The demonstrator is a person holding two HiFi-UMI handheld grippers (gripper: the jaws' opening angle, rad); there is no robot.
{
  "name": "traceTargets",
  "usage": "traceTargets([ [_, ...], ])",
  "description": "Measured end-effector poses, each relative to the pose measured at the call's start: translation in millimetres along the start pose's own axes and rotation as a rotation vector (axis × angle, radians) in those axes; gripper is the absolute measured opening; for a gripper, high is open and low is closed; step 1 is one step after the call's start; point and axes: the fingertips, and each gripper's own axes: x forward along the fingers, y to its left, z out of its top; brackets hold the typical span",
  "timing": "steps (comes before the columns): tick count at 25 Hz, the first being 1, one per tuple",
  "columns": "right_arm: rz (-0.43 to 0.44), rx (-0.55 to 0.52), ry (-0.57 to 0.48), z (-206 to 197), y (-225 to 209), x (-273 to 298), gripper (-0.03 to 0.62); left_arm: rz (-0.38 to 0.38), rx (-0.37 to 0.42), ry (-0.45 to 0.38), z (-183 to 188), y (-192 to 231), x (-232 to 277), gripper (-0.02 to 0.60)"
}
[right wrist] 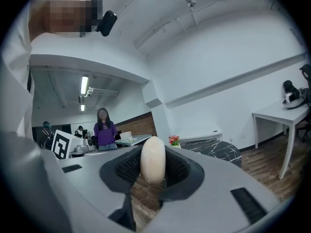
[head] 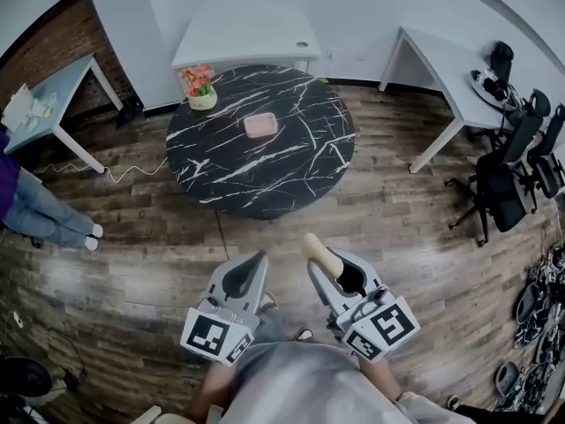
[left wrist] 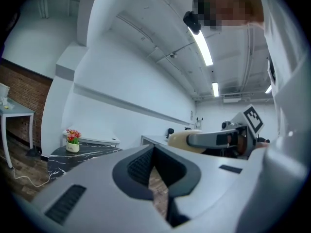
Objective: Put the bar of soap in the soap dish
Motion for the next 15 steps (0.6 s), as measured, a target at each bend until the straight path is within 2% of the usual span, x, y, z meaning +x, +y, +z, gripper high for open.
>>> traceTargets([
  [15, -0.03, -0.037, 0.022, 9.4, -2.4, 61.3, 0.118, -0.031, -0.036, -0.036, 11.7, 60.6, 19.1, 0.003],
])
